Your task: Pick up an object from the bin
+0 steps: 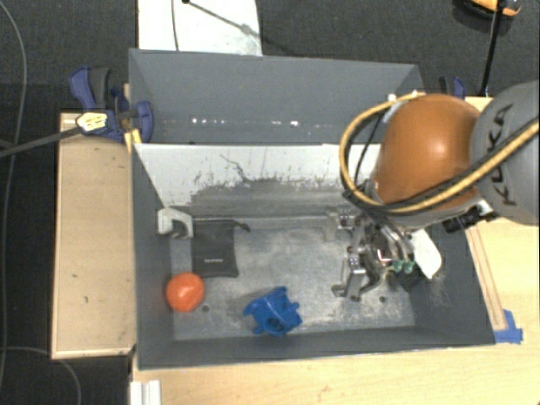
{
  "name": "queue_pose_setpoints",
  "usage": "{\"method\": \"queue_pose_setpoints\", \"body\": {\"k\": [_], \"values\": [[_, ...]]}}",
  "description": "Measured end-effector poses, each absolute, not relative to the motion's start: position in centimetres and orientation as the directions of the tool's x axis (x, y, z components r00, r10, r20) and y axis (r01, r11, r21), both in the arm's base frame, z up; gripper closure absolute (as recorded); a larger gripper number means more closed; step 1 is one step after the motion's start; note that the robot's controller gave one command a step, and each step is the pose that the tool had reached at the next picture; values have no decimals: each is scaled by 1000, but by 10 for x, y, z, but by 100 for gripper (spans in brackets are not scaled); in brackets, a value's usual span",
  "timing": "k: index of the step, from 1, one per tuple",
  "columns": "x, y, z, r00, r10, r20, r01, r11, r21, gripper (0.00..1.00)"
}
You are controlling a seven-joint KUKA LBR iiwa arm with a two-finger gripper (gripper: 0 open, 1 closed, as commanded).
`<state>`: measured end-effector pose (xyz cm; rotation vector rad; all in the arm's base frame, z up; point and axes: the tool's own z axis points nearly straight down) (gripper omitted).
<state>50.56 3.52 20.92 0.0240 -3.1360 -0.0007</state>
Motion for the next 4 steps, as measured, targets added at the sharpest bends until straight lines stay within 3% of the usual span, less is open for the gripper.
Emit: {"method": "queue_pose_setpoints", "body": {"k": [1, 2, 3, 4], "values": [[507, 35, 213, -1000, -14, -3, -14, 1000, 1, 0], [510, 103, 162, -999, -44, -3, -44, 999, 1, 0], [494, 136, 140, -993, -120, -2, -120, 993, 3, 0], [478, 128, 159, -967, -256, -2, -256, 967, 0, 0]]}}
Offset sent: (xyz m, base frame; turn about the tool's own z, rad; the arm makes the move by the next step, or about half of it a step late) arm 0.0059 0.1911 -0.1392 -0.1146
